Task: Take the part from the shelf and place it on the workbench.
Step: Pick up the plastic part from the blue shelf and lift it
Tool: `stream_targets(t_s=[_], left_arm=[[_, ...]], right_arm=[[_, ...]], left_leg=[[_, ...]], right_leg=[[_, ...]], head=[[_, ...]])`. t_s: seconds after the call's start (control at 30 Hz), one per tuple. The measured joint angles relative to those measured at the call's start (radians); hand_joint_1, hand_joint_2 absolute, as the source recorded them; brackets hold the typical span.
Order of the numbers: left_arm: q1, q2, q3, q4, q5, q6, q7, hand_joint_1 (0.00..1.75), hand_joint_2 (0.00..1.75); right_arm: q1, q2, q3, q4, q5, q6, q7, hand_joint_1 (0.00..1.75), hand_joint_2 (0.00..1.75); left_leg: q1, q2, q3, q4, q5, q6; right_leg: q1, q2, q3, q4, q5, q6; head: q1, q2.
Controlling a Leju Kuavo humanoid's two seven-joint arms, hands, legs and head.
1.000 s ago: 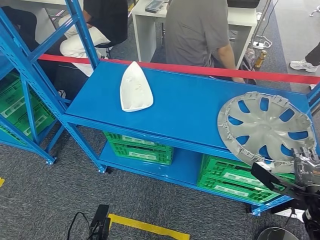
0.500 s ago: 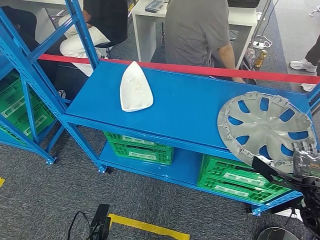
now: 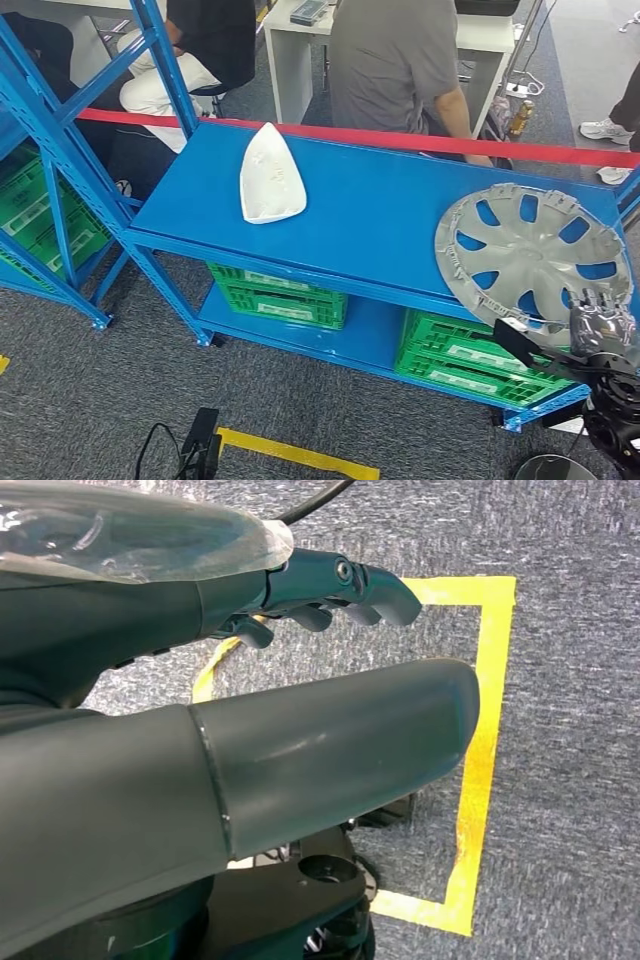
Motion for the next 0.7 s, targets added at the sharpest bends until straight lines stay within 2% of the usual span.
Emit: stream_targets(t_s=[0.7], left_arm=[[0.000,0.000,0.000,0.000,-0.003,0.001,0.001,0.00,0.00]], right_arm=[[-0.034,0.017,0.068,0.065,0.007,-0.006,-0.001,0.00,1.75]], left_leg=[[0.000,0.000,0.000,0.000,0.000,0.000]], right_leg=[[0.000,0.000,0.000,0.000,0.000,0.000]], head=[[0.000,0.000]])
